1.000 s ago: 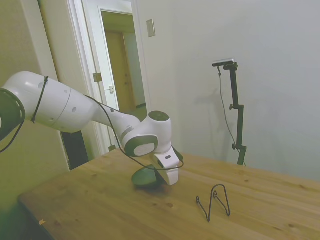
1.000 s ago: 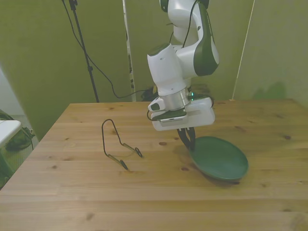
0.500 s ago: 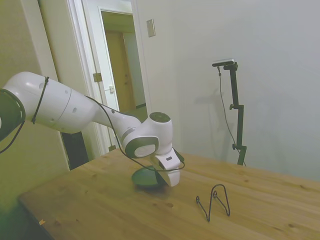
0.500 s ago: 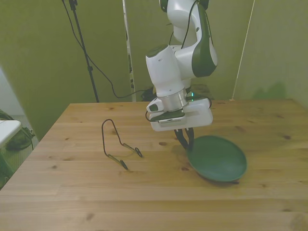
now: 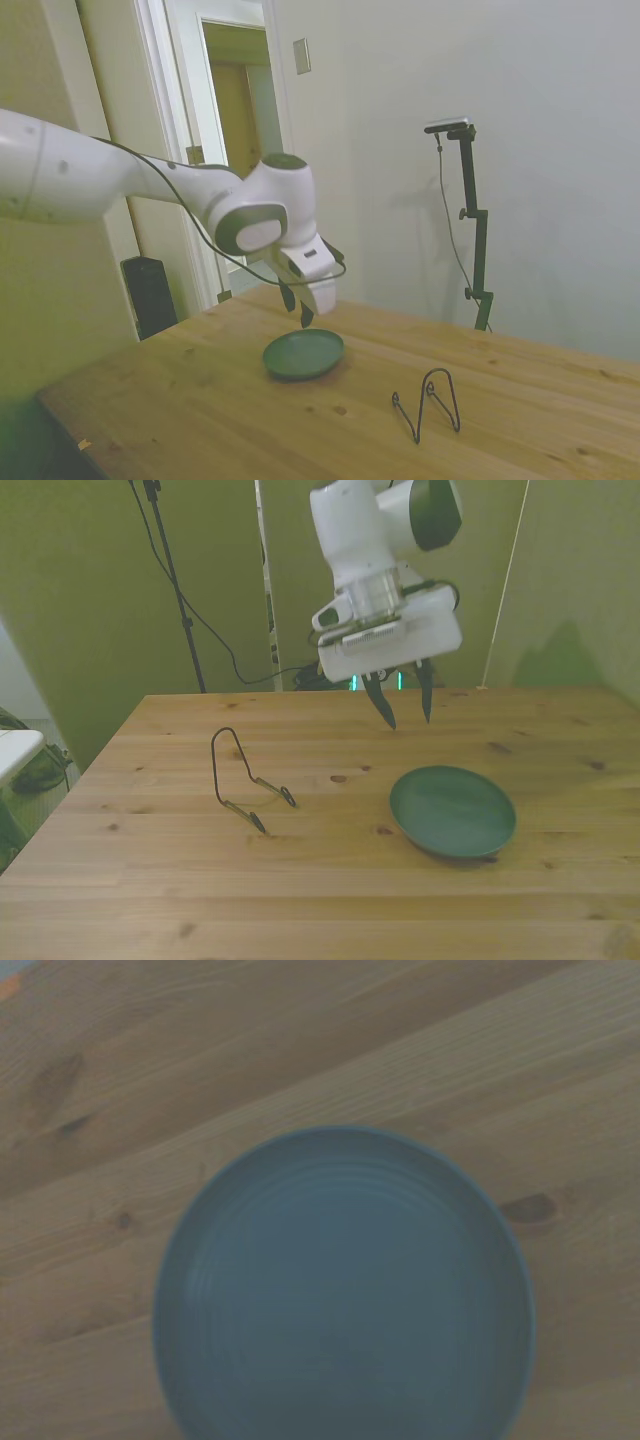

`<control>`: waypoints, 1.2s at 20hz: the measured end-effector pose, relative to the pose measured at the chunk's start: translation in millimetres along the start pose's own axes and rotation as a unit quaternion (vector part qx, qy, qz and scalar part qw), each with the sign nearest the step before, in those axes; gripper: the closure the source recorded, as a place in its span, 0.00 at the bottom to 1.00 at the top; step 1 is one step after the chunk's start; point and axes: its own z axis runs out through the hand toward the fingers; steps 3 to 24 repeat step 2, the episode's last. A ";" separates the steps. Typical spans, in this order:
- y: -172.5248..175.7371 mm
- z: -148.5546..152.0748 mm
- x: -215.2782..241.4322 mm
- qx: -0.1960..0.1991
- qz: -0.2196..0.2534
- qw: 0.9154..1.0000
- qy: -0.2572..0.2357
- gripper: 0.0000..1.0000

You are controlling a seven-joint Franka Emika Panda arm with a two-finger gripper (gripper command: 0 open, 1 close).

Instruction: Unload the plate

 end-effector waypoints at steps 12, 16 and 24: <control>4.3 -29.2 -15.9 -0.018 -0.010 1.000 0.019 0.00; 4.3 -29.2 -15.9 -0.018 -0.010 1.000 0.019 0.00; 4.3 -29.2 -15.9 -0.018 -0.010 1.000 0.019 0.00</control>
